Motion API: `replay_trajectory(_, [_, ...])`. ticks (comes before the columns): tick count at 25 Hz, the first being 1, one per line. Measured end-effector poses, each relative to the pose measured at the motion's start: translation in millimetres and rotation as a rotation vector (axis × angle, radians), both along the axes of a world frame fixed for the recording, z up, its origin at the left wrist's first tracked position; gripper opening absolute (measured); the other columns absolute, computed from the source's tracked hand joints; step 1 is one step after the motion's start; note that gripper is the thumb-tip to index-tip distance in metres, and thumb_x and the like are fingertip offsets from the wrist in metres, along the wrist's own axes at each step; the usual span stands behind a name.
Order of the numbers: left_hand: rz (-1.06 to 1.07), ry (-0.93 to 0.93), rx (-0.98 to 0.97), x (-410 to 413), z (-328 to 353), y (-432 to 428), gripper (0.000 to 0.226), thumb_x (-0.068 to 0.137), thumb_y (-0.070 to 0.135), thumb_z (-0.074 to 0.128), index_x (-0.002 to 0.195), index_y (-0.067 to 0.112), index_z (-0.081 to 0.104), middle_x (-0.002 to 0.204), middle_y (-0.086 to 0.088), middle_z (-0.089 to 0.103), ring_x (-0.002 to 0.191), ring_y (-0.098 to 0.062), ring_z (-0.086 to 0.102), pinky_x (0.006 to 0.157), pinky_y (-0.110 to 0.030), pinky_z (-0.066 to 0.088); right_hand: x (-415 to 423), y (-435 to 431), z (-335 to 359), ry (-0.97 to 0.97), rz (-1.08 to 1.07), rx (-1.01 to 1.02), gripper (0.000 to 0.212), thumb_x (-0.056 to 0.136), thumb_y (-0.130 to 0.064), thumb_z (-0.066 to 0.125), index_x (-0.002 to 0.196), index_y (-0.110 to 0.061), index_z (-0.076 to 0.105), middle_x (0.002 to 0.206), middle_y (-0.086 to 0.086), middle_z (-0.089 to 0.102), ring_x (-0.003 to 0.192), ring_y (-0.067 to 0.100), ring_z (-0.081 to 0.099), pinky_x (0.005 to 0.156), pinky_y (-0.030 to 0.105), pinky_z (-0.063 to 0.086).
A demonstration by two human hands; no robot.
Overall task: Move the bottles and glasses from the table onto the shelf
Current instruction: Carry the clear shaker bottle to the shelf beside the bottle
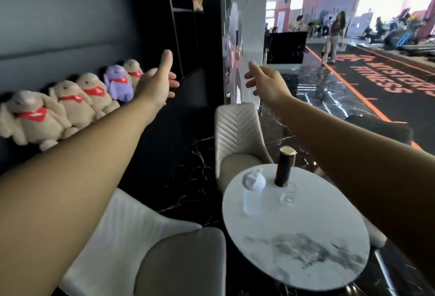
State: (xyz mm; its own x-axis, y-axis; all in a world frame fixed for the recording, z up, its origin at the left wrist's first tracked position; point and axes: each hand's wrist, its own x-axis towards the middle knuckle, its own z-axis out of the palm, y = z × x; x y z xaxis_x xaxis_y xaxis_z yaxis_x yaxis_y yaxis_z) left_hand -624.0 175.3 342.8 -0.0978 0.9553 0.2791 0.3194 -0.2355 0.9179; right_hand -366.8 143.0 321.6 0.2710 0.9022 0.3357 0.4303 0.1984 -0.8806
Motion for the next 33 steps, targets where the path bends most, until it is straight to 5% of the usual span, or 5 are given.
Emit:
replay_trajectory(9, [-0.084,0.164,-0.369,188.4,-183.0,38.6,0.081,0.067,0.092,0.042,0.092,0.019,0.065,0.099,0.004,0.074,0.091,-0.021,0.07,0.088,-0.039,0.053,160.8,69.6,-155.1,-0.337,-0.026,-0.306,0.039,0.097,-0.06,0.045,0.082,-0.026,0.058,0.085,-0.003,0.065,0.087,0.023,0.062,0.077,0.036,0.049])
replay_trajectory(14, [-0.02,0.144,-0.507,217.3,-261.3,44.8,0.059,0.089,0.076,0.049,0.092,0.018,0.06,0.086,0.007,0.061,0.08,-0.014,0.057,0.069,-0.03,0.043,178.0,84.0,-218.6,-0.501,0.024,-0.445,0.047,0.086,-0.069,0.053,0.102,-0.026,0.065,0.099,-0.002,0.07,0.093,0.023,0.067,0.083,0.038,0.056])
replay_trajectory(17, [0.08,0.002,-0.646,208.1,-314.8,42.1,0.06,0.09,0.079,0.039,0.081,0.023,0.057,0.095,0.001,0.065,0.093,-0.022,0.061,0.089,-0.036,0.049,143.5,80.3,-253.8,-0.655,0.272,-0.44,0.061,0.077,-0.066,0.07,0.125,-0.028,0.064,0.119,-0.003,0.067,0.11,0.02,0.063,0.09,0.03,0.049])
replay_trajectory(24, [0.204,-0.6,-0.958,211.3,-376.9,43.6,0.102,0.084,0.089,0.03,0.146,0.011,0.053,0.141,-0.003,0.058,0.126,-0.029,0.056,0.108,-0.041,0.041,74.4,91.2,-310.8,-1.062,0.508,-0.541,0.098,0.069,-0.05,0.087,0.151,-0.029,0.038,0.151,0.007,0.033,0.126,0.04,0.044,0.095,0.041,0.043])
replay_trajectory(33, [0.185,-0.785,-1.127,220.1,-416.0,13.4,0.11,0.081,0.092,0.026,0.157,0.013,0.038,0.159,-0.013,0.042,0.143,-0.039,0.042,0.119,-0.05,0.031,75.5,87.3,-336.9,-0.768,0.327,-0.485,0.068,0.068,-0.033,0.086,0.124,-0.038,0.049,0.133,0.004,0.033,0.108,0.031,0.038,0.073,0.041,0.052])
